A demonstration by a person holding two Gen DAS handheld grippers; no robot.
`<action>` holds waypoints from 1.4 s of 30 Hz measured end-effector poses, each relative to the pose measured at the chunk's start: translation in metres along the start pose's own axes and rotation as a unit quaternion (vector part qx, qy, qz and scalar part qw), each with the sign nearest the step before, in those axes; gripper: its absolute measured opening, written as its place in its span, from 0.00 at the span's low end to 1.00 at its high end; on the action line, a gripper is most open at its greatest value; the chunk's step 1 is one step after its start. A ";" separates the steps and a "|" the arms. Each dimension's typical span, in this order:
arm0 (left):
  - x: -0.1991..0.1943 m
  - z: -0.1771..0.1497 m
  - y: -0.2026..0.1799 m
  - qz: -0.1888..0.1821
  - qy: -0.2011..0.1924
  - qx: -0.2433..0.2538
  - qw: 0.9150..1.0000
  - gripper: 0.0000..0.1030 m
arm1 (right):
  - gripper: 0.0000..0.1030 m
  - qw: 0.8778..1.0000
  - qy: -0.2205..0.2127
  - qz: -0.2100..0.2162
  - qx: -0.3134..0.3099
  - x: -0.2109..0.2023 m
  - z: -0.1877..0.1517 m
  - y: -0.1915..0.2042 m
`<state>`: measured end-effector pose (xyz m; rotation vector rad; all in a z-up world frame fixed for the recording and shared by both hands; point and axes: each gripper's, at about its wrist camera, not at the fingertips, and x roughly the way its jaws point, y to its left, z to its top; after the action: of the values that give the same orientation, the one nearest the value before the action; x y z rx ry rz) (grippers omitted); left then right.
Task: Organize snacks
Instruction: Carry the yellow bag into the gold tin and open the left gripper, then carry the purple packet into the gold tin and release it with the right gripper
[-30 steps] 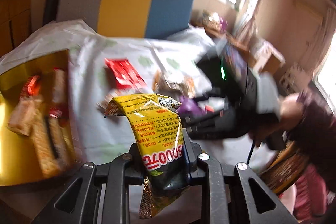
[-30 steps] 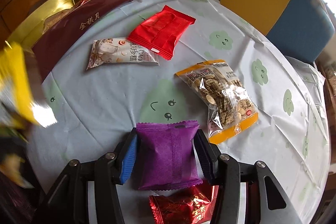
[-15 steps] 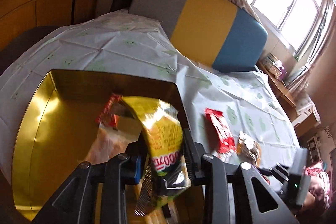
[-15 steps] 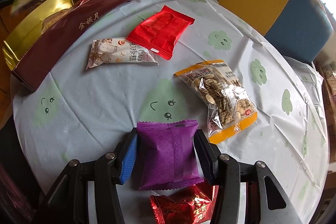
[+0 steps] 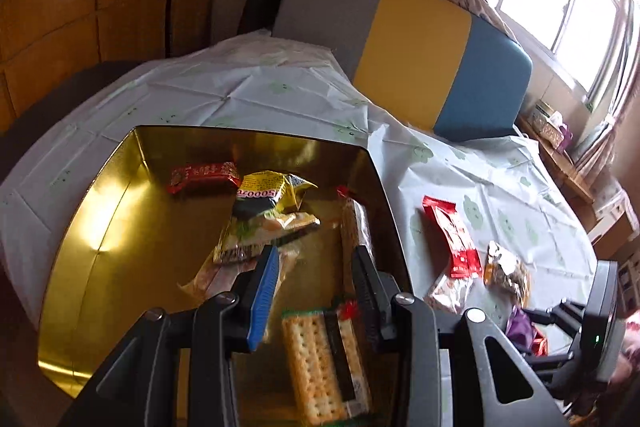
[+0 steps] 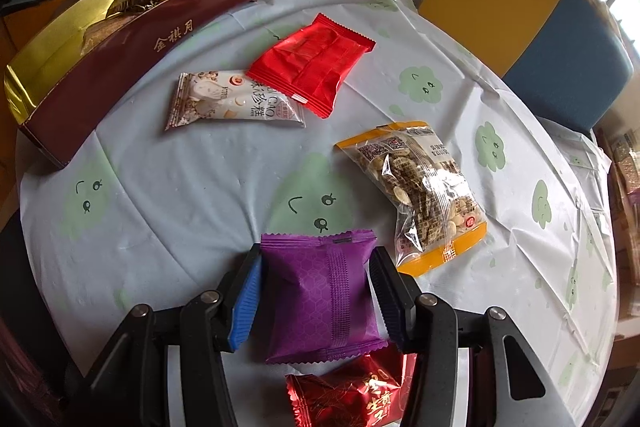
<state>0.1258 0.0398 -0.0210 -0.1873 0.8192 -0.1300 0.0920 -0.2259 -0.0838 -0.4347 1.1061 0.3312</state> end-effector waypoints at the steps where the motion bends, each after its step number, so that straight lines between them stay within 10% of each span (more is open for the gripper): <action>1: -0.004 -0.005 -0.003 0.004 -0.002 0.005 1.000 0.37 | 0.51 1.000 0.000 -0.001 -0.001 0.000 0.000 0.000; 42: -0.042 -0.050 0.040 0.088 -0.009 -0.008 0.996 0.37 | 0.43 0.998 0.010 -0.012 0.060 0.000 0.003 0.000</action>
<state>0.0623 0.0808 -0.0325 -0.1313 0.8144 0.0447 0.0938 -0.2243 -0.0824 -0.3449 1.1332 0.2377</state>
